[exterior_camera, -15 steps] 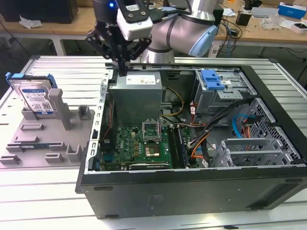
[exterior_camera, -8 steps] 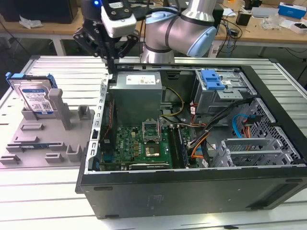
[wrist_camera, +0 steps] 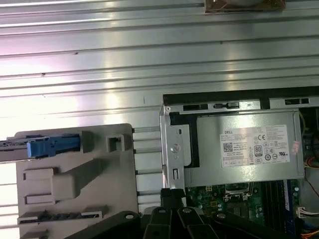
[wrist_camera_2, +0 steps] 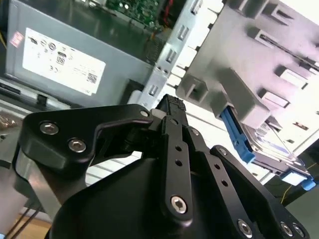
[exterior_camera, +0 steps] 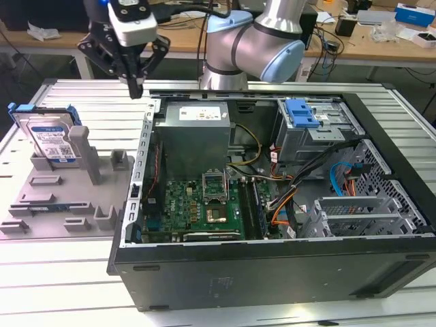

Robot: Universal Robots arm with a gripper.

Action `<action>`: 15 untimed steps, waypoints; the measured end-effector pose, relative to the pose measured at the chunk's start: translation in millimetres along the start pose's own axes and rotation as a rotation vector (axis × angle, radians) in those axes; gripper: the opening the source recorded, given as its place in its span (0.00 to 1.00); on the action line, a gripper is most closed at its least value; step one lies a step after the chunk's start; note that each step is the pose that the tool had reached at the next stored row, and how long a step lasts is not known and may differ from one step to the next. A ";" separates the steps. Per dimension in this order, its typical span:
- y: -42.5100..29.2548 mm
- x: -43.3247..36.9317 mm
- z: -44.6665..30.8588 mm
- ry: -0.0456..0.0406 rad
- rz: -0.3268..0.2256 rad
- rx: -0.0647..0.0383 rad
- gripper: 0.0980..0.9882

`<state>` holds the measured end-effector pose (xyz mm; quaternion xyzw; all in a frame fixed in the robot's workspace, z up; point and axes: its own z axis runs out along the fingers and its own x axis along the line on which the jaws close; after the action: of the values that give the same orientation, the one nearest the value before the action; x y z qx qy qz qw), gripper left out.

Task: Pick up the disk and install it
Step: 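Reach for the disk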

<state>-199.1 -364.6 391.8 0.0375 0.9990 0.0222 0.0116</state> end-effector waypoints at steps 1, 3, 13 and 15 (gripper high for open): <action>1.4 3.6 0.0 0.0001 0.000 0.000 0.01; 4.4 11.4 0.0 0.0005 0.000 0.000 0.01; 18.1 53.0 0.5 0.0023 0.000 0.000 0.01; 21.0 63.3 0.6 0.0031 0.000 0.000 0.01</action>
<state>-260.6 -338.9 390.8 0.0374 0.9990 0.0220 0.0101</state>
